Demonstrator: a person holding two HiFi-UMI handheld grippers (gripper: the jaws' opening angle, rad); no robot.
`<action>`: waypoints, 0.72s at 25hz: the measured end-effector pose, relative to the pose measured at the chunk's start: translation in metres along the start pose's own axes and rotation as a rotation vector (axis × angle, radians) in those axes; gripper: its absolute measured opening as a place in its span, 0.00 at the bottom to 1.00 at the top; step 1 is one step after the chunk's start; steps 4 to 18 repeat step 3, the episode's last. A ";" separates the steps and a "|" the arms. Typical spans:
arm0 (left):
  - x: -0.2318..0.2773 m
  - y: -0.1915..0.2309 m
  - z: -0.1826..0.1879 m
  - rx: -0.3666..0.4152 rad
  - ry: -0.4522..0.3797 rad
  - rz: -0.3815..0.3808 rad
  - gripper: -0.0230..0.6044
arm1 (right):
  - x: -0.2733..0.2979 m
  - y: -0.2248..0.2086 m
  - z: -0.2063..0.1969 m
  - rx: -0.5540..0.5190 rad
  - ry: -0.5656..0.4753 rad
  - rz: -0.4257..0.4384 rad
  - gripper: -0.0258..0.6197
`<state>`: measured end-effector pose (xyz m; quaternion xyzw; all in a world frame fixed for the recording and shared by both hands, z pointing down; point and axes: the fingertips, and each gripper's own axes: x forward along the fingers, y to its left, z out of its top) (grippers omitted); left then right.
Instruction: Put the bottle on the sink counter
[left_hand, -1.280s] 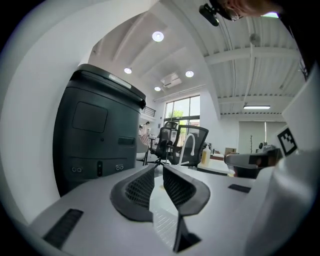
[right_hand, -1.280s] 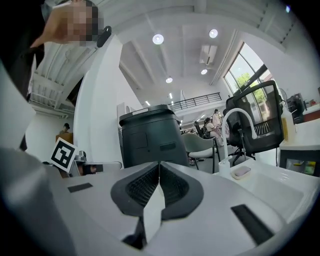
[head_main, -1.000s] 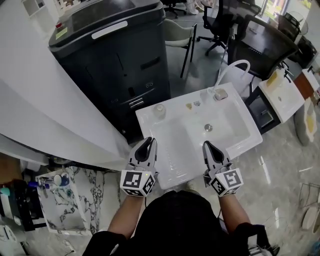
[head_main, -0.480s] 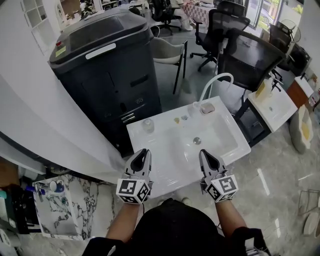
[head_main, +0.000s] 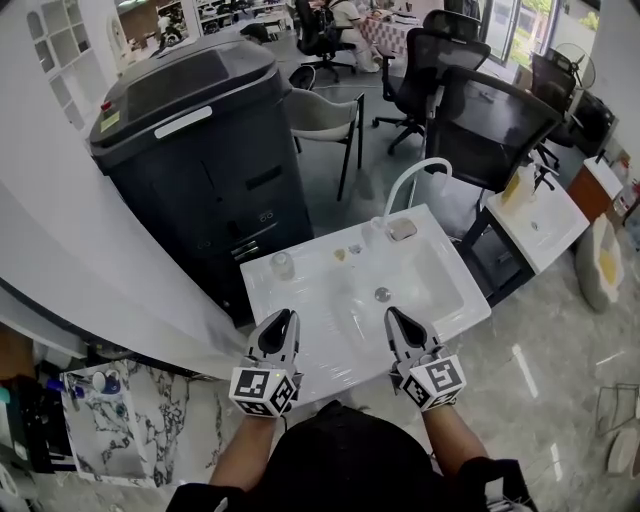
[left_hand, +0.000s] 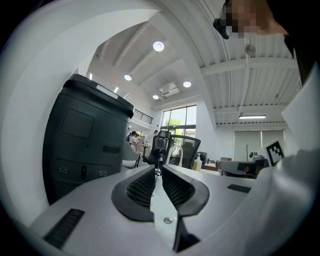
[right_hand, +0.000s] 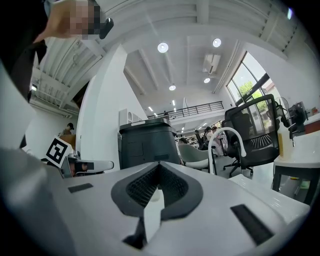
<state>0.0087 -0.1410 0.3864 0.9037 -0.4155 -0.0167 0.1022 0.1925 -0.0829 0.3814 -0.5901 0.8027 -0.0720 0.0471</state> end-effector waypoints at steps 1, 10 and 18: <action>0.000 -0.001 -0.001 0.001 0.002 0.002 0.12 | 0.000 0.000 0.000 0.001 -0.002 0.002 0.09; 0.001 -0.002 -0.002 0.002 0.007 0.006 0.12 | 0.000 0.000 0.001 0.002 -0.006 0.009 0.09; 0.001 -0.002 -0.002 0.002 0.007 0.006 0.12 | 0.000 0.000 0.001 0.002 -0.006 0.009 0.09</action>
